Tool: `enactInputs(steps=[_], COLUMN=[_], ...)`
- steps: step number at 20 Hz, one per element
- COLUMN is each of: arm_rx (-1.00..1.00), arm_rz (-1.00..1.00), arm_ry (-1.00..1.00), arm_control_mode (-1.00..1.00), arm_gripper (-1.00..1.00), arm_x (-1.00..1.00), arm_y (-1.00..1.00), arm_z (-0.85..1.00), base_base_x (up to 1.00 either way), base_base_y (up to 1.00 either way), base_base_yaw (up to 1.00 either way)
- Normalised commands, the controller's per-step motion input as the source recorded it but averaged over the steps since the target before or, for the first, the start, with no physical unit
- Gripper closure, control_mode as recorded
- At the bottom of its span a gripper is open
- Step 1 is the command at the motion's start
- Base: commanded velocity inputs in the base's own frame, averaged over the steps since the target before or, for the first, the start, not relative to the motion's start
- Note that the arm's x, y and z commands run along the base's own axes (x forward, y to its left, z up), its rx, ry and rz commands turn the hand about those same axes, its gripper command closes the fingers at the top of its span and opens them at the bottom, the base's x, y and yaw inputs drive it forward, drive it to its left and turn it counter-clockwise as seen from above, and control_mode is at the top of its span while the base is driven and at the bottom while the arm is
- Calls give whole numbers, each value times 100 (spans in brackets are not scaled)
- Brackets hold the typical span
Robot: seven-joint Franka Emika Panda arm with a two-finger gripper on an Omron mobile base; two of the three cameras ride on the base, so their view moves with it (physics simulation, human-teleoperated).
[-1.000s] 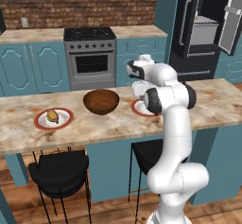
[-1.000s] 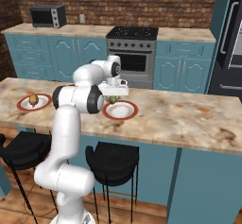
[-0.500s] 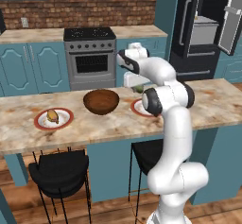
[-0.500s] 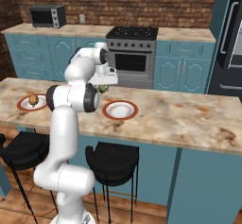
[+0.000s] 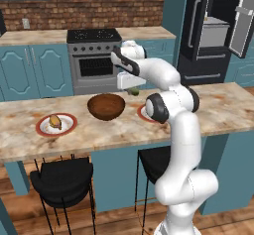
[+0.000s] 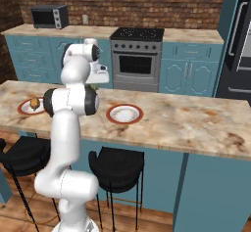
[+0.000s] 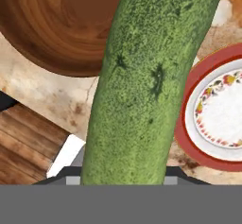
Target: Pick the chicken drumstick and cucumber from their plates and place them in the bowl. Then put the bowl in the fridge.
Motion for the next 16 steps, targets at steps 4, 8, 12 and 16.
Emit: enactInputs(steps=[4,8,12,16], arm_rx=[7,6,9,13], arm_rz=[0,-4,-16,-24], arm_ry=[-12,-20,-28,-33], arm_control_mode=[-100,-100,-100,-100], arm_gripper=[100,100,100,100], arm_x=[-34,-14,-14,-4], arm_y=[43,42,42,34], arm_z=[0,-2,-15,-26], base_base_x=[0,0,0,0], base_base_y=[0,0,0,0], base_base_yaw=[0,0,0,0])
